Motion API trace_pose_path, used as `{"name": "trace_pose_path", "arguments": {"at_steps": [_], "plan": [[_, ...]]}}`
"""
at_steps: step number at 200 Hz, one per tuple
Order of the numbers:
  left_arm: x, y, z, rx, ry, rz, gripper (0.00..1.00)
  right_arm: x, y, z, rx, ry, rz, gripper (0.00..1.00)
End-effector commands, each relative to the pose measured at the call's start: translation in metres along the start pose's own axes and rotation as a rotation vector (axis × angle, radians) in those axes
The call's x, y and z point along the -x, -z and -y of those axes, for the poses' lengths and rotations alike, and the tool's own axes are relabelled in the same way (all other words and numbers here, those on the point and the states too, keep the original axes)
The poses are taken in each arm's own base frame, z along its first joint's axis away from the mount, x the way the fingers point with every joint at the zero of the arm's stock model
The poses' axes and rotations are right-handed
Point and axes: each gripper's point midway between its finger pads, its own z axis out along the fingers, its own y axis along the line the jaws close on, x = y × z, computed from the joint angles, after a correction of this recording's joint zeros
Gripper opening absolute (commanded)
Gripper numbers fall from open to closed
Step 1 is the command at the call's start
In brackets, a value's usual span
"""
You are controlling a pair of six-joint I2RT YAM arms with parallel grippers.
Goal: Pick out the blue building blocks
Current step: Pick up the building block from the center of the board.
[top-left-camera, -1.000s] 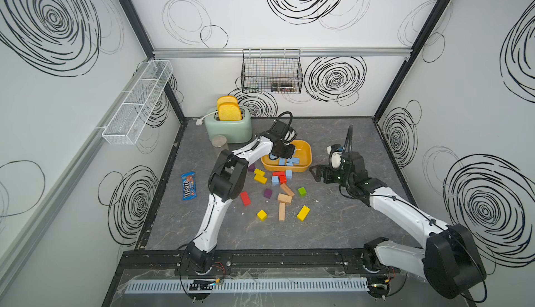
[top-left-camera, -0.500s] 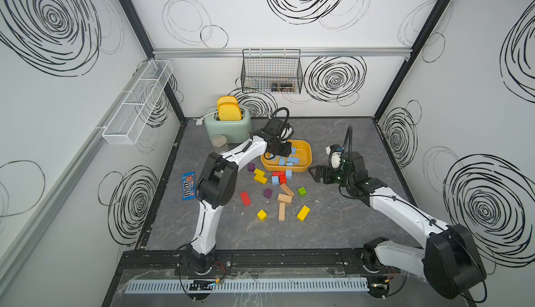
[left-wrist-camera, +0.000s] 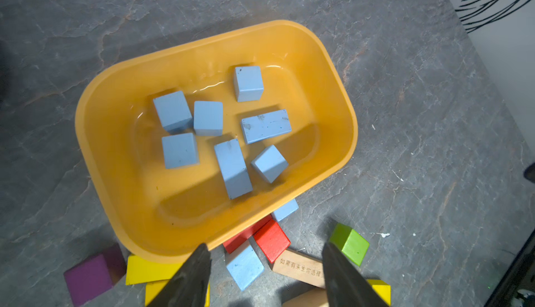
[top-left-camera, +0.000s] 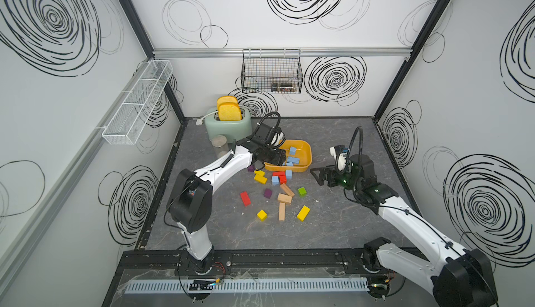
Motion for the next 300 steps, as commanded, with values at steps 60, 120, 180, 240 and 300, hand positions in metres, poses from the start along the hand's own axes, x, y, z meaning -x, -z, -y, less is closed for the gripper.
{"name": "trace_pose_path", "arguments": {"at_steps": [60, 120, 180, 240, 300], "plan": [[-0.044, 0.022, 0.002, 0.044, 0.038, 0.027, 0.85, -0.043, 0.006, -0.016, 0.029, 0.025, -0.12, 0.98], [-0.073, 0.002, -0.004, 0.067, 0.054, -0.013, 0.92, -0.06, 0.003, -0.022, 0.024, 0.034, -0.157, 0.98], [-0.087, -0.009, -0.006, 0.089, 0.045, -0.045, 0.88, -0.066, 0.005, -0.019, 0.006, 0.018, -0.161, 0.98], [-0.104, -0.023, -0.01, 0.098, 0.049, -0.084, 0.86, -0.065, 0.004, -0.018, 0.004, 0.017, -0.159, 0.98], [-0.104, -0.043, -0.013, 0.108, 0.05, -0.124, 0.78, -0.067, 0.002, -0.015, -0.004, 0.018, -0.154, 0.98]]}}
